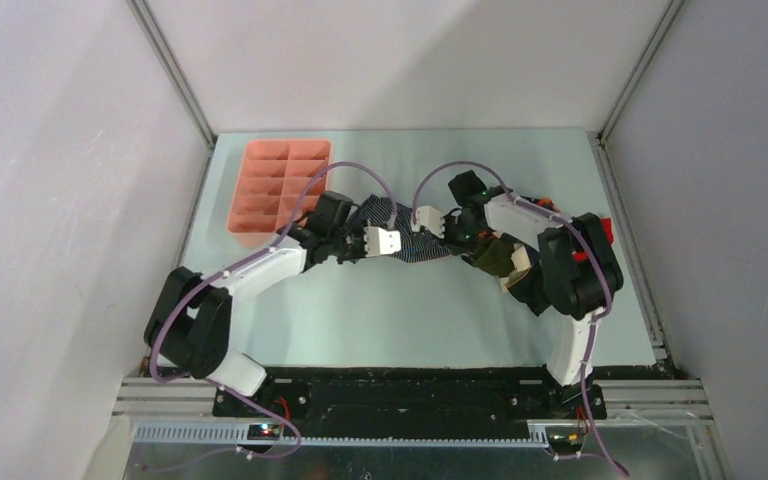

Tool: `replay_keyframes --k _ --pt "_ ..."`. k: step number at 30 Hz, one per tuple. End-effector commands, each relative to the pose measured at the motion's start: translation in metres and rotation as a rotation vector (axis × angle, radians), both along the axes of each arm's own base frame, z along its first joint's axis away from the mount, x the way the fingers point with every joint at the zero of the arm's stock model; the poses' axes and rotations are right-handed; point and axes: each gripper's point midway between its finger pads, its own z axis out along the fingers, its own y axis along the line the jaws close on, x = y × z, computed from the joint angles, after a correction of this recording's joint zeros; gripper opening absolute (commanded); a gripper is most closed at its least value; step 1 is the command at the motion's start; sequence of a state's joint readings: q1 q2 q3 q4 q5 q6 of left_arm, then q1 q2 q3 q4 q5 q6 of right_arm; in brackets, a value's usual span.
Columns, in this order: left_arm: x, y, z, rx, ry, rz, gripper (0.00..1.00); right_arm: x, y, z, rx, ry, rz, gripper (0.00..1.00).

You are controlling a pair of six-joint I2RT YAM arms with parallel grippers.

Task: Roll the underwear
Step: Flatten out the underwear at the center of the board.

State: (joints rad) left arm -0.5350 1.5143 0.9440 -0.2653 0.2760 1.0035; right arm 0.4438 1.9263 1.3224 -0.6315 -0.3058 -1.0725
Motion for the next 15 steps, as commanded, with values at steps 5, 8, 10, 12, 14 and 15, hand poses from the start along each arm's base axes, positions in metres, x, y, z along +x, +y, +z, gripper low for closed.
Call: replay_keyframes --k 5,8,10,12,14,15 --pt "-0.016 0.025 0.081 -0.189 0.055 0.165 0.00 -0.066 0.021 0.137 0.231 -0.031 -0.018 0.00" --pt "-0.042 0.028 0.106 -0.256 0.075 0.169 0.00 -0.097 0.023 0.159 0.268 0.007 -0.016 0.00" --pt "-0.066 0.027 0.114 -0.265 0.097 0.136 0.00 -0.121 0.024 0.169 0.280 0.043 -0.010 0.00" --pt "-0.091 0.027 0.115 -0.249 0.111 0.103 0.00 -0.144 0.027 0.175 0.285 0.093 -0.031 0.00" --pt "-0.119 0.028 0.112 -0.248 0.157 0.082 0.00 -0.174 0.029 0.184 0.318 0.151 -0.042 0.00" --pt "-0.132 0.026 0.116 -0.275 0.181 0.077 0.00 -0.187 0.032 0.186 0.337 0.184 -0.035 0.00"
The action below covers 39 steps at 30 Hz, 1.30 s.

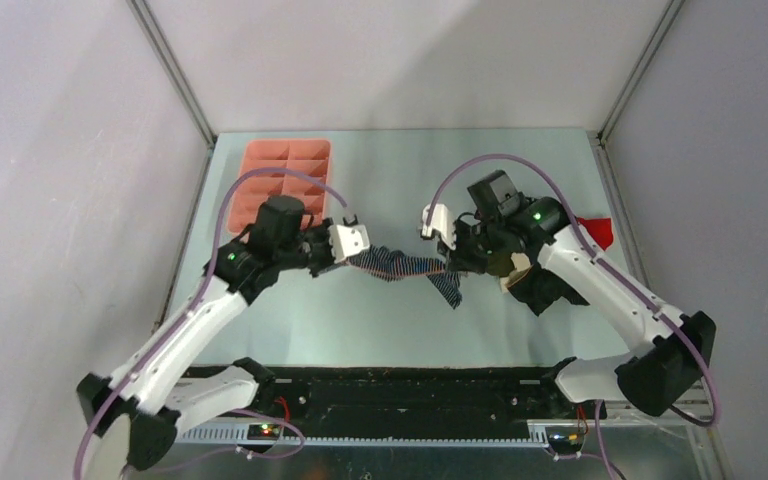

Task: Roll the underwear
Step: Flatten out the underwear at the center of the board.

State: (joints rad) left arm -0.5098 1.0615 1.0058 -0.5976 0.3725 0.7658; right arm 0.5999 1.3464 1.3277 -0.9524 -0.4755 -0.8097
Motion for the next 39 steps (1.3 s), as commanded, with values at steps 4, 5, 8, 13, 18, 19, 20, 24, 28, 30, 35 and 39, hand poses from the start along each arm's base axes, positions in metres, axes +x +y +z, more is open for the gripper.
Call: replay_keyframes --k 4,5,8,13,18,19,20,24,28,30,35,39 --pt "-0.095 0.008 0.000 -0.101 0.268 0.007 0.00 -0.101 -0.009 0.018 0.087 0.244 0.030 0.00" --pt "-0.098 0.009 0.012 -0.121 0.262 0.009 0.00 -0.114 -0.012 0.026 0.106 0.262 0.045 0.00" --pt "-0.111 0.010 0.040 -0.166 0.271 0.000 0.00 -0.132 -0.016 0.047 0.138 0.269 0.055 0.00" --pt "-0.090 0.004 0.034 -0.176 0.285 0.058 0.00 -0.114 -0.015 0.050 0.132 0.303 -0.014 0.00" --pt "-0.017 -0.005 0.004 -0.238 0.386 0.280 0.00 -0.026 -0.012 0.009 0.141 0.430 -0.146 0.00" --pt "0.001 -0.008 -0.014 -0.232 0.437 0.325 0.00 -0.013 -0.012 -0.001 0.128 0.438 -0.157 0.00" --pt "0.012 -0.011 -0.022 -0.231 0.451 0.342 0.00 0.011 -0.010 -0.022 0.100 0.462 -0.180 0.00" --pt "0.103 -0.002 -0.058 -0.213 0.417 0.623 0.32 0.096 -0.007 -0.074 0.045 0.591 -0.370 0.19" --pt "0.165 0.023 -0.051 -0.286 0.446 0.865 0.53 0.172 -0.022 -0.064 0.112 0.517 -0.552 0.45" --pt "0.162 0.022 -0.035 -0.320 0.412 0.829 0.57 0.175 -0.032 -0.051 0.119 0.450 -0.561 0.53" --pt "0.112 0.008 -0.047 -0.342 0.529 0.694 0.59 0.141 -0.049 -0.048 0.105 0.455 -0.585 0.59" --pt "0.062 0.002 -0.092 -0.327 0.727 0.655 0.53 0.102 -0.050 -0.076 0.057 0.523 -0.579 0.52"
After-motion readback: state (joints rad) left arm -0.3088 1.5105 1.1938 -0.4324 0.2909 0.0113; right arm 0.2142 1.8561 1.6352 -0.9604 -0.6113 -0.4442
